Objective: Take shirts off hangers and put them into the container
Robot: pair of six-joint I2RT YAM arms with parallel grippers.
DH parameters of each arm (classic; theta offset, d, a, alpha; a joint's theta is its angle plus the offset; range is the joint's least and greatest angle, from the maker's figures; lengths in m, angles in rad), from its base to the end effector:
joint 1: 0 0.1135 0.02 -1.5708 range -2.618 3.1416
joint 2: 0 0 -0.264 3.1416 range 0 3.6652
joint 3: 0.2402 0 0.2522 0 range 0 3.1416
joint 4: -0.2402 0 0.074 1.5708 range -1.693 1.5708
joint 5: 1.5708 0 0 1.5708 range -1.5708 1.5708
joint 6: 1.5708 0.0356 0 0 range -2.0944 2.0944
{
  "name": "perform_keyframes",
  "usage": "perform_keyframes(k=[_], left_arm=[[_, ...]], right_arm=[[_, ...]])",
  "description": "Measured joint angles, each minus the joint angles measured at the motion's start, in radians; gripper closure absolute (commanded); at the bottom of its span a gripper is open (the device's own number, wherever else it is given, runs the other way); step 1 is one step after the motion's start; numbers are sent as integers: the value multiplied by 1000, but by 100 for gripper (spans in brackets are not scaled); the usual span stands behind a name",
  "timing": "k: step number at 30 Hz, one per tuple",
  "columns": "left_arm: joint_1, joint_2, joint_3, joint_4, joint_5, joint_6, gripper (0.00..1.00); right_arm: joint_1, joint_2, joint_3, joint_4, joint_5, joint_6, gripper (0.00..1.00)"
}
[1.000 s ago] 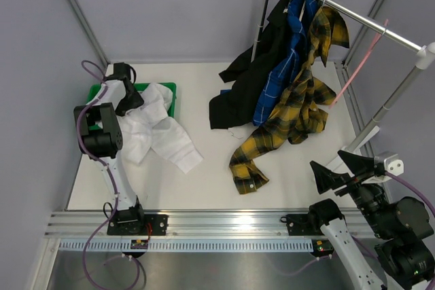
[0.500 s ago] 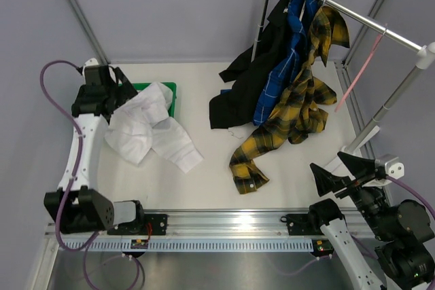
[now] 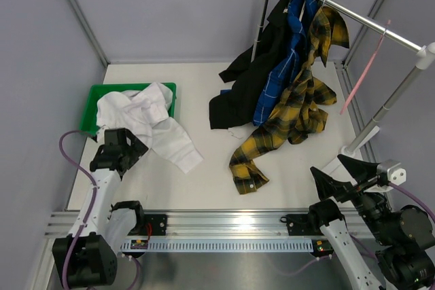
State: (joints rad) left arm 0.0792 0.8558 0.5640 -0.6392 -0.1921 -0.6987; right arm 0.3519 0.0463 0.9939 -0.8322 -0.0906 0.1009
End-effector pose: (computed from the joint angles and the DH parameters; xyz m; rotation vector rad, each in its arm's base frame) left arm 0.1628 0.0197 0.2124 -1.0122 2.2614 -0.0228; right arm -0.0394 -0.0110 0.3722 -0.2580 1.4478 0.4350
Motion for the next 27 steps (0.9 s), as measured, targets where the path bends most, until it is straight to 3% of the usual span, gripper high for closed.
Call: perform_keyframes(k=[8,12,19,20,23,27], left_arm=[[0,42,-117,177,-42,-124,1],[0,98,-140,256,-57,-164,10],[0,125,-146,351,-72,-203,66],[0,133,-146,362,-72,-207,79],[0,166,-144,380,-69,-216,100],[0,193,-112,358,-60,-218,100]], right_arm=[[1,-5,0,-1,-7,0,1],[1,-16,0,-1,-8,0,1],[1,-16,0,-1,-8,0,1],[1,-16,0,-1,-9,0,1],[1,-16,0,-1,-9,0,1],[1,-16,0,-1,-9,0,1]])
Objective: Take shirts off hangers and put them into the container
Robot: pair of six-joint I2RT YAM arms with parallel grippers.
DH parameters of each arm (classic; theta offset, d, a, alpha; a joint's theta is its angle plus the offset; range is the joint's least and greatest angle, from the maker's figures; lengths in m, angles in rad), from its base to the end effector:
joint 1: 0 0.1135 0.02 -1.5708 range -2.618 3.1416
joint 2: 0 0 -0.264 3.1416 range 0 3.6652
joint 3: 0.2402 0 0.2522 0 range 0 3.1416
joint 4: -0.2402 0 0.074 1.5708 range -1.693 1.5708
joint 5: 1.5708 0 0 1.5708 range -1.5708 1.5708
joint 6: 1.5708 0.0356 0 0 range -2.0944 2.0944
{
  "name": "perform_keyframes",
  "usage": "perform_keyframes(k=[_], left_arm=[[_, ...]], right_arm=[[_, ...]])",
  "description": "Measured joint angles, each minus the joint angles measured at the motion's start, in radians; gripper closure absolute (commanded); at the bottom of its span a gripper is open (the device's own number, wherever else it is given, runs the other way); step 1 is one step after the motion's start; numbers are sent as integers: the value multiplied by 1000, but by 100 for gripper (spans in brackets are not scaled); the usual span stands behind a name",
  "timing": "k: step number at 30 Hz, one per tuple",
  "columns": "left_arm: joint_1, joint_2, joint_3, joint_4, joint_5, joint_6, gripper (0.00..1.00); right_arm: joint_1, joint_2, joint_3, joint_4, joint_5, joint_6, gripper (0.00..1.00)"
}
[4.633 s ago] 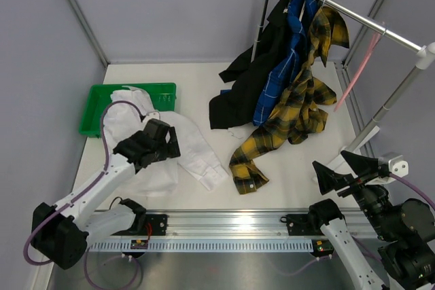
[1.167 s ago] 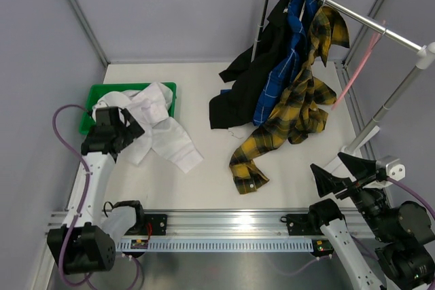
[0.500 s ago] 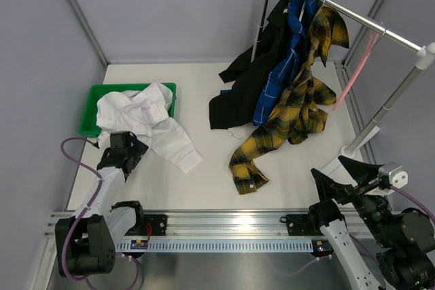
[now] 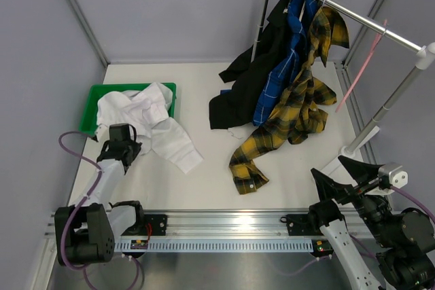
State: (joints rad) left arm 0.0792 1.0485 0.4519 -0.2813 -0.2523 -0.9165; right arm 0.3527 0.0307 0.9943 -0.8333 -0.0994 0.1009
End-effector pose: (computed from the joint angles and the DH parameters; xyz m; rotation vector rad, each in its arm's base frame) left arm 0.1926 0.0242 0.1709 -1.2479 2.0650 -0.0745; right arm -0.0433 -0.0122 0.3712 -0.2643 1.4320 0.4430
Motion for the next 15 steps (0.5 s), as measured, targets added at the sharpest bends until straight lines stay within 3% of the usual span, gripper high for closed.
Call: perform_keyframes(k=[8,15], left_arm=[[0,9,314,-72,37,30,100],[0,225,640,-61,76,82,100]], right_arm=[[0,2,0,0,0,0,1],[0,7,0,-1,2,0,0]])
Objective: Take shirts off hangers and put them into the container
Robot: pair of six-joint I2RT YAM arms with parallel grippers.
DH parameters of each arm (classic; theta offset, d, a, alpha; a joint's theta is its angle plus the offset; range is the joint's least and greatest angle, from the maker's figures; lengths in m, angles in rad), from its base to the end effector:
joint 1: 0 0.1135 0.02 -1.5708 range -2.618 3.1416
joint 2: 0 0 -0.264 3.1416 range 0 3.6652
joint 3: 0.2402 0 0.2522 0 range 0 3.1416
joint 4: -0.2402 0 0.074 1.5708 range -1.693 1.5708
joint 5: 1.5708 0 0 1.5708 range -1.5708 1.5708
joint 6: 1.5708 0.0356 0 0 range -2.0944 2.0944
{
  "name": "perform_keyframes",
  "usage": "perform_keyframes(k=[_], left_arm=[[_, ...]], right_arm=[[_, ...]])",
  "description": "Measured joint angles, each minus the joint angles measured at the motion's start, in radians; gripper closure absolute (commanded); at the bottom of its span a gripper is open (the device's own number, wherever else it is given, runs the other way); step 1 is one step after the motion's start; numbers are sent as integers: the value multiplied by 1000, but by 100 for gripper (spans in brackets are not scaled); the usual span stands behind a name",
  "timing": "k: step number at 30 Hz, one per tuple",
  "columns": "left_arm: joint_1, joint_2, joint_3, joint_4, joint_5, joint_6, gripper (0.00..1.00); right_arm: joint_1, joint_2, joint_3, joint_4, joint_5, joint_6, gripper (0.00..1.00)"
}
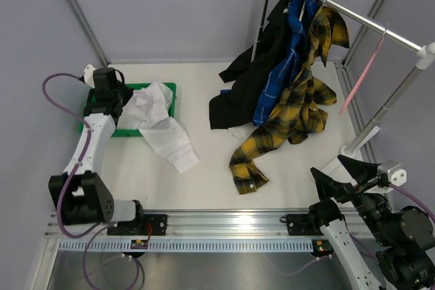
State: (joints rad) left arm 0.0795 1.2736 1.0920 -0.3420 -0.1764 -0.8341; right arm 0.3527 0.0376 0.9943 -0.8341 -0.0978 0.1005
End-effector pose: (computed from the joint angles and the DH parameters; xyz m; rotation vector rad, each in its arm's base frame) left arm 0.2875 0.0292 0.3262 -1.0197 1.8325 -0.2733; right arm -0.0416 -0.0116 0.3716 -0.2640 1.4398 0.4410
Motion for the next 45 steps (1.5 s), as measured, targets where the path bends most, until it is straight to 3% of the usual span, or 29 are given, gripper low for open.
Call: perform_keyframes(k=[5,15,20,24,28,29,32,39,45], left_arm=[[0,244,132,1,44,26,99],[-2,566,142,27,110,52,95],[-2,660,177,31,137,74,77],[-5,663,205,17,146,98,67],[-9,646,211,-3,150,124,43],[-11,629,211,-16,150,130,32],[-14,553,211,-54,146,153,22],[-51,304,238,-145,106,225,6],[-178,151,213,-208,48,274,3]], right_arm=[[0,24,6,-2,1,0,0],[0,71,20,-2,1,0,0],[0,95,26,-2,1,0,1],[0,97,27,-2,1,0,1],[0,97,27,-2,1,0,1],[0,97,28,-2,1,0,1],[0,97,31,-1,1,0,1],[0,97,35,-2,0,0,1],[0,95,51,-8,1,0,1]])
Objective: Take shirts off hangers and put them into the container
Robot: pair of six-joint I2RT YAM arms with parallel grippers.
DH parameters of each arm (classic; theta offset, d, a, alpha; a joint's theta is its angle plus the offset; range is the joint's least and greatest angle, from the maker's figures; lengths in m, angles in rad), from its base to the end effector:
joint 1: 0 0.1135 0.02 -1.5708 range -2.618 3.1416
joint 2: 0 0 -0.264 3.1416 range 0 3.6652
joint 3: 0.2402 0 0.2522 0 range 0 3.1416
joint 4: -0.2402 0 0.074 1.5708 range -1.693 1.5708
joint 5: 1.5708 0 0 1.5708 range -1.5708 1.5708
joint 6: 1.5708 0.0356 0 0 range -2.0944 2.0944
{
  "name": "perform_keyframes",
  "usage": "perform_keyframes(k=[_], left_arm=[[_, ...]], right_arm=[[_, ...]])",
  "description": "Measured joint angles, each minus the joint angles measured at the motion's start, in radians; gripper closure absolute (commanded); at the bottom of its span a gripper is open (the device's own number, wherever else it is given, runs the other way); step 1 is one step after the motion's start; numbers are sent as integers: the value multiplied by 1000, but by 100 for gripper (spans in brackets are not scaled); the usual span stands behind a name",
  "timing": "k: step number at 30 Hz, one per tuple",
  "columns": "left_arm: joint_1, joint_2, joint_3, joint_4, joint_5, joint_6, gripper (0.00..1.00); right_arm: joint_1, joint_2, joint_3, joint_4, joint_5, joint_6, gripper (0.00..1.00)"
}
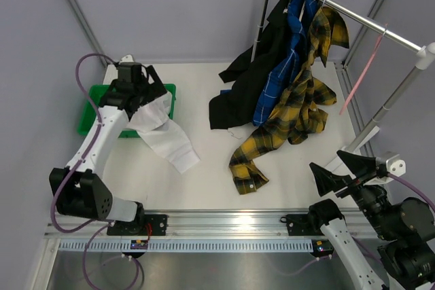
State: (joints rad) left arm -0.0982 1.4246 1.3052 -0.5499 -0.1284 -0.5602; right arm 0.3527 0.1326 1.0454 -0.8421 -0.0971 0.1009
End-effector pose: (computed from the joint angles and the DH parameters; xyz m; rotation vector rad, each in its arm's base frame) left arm 0.3165 -0.0266 0.3373 -0.5810 2.1657 -0.2143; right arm -0.0295 -0.0072 0.3866 -0.2684 1.4921 0.4371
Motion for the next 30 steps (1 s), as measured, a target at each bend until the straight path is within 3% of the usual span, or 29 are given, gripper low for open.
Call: perform_keyframes(k=[8,12,16,30], left_arm=[[-299,-122,-253,-23,-47,-18,2],[-422,-94,-368,-35,-60,-57,2],[-519,15,-377,-25,-69,-80,2],[-563,226,-369,-14,-105,-86,13]], right_arm=[[0,0,20,-2,0,0,1],[0,0,22,-2,0,0,0],[0,0,22,-2,0,1,0],[0,2,35,-17,0,4,1]])
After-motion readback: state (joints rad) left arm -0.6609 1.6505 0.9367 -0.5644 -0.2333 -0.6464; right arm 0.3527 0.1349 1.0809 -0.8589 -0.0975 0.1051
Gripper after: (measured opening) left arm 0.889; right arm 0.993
